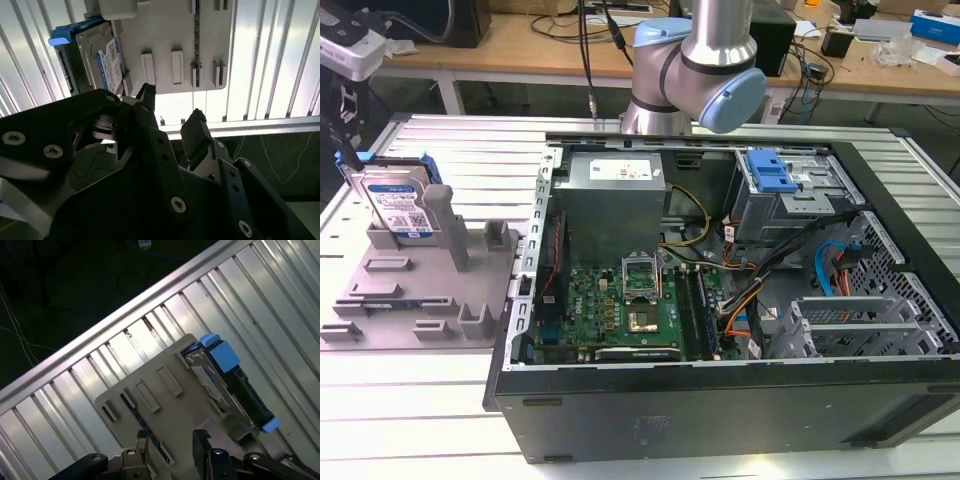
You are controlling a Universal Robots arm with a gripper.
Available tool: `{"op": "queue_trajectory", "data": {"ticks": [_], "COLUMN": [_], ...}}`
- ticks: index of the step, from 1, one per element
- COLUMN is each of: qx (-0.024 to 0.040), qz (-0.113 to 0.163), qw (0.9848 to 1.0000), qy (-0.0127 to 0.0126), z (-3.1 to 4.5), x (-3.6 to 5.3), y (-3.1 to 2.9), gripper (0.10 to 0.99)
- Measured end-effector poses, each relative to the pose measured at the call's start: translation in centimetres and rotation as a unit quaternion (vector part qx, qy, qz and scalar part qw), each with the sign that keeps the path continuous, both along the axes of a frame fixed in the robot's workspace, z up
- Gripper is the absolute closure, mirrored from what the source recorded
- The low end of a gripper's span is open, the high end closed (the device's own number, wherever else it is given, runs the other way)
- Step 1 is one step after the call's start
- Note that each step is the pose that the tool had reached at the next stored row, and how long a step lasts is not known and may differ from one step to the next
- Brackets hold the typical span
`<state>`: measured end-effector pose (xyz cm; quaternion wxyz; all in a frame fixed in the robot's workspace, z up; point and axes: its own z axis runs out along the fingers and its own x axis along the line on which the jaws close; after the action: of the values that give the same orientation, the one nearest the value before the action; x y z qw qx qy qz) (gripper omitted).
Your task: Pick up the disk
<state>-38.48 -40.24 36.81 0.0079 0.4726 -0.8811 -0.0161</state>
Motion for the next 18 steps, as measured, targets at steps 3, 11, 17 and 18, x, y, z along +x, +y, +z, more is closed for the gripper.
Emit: {"op": "queue_trajectory", "data": {"ticks": [3, 11, 17, 18], "qx": [-0.0001, -0.0139, -0.0169, -0.0174], "qz": [0.028, 0.110, 0.168, 0.180], "qw": [0.9996, 0.9938, 0.9857, 0.9834], "qy": [-0.0002, 0.0006, -0.0030, -0.0047], "z": [0.00, -0.03, -0.11, -0.16], "x": [0.00, 0.00, 0.00, 0.00], "y": [0.00, 0.00, 0.00, 0.00], "gripper": [0.604, 0.604, 0.604, 0.604]}}
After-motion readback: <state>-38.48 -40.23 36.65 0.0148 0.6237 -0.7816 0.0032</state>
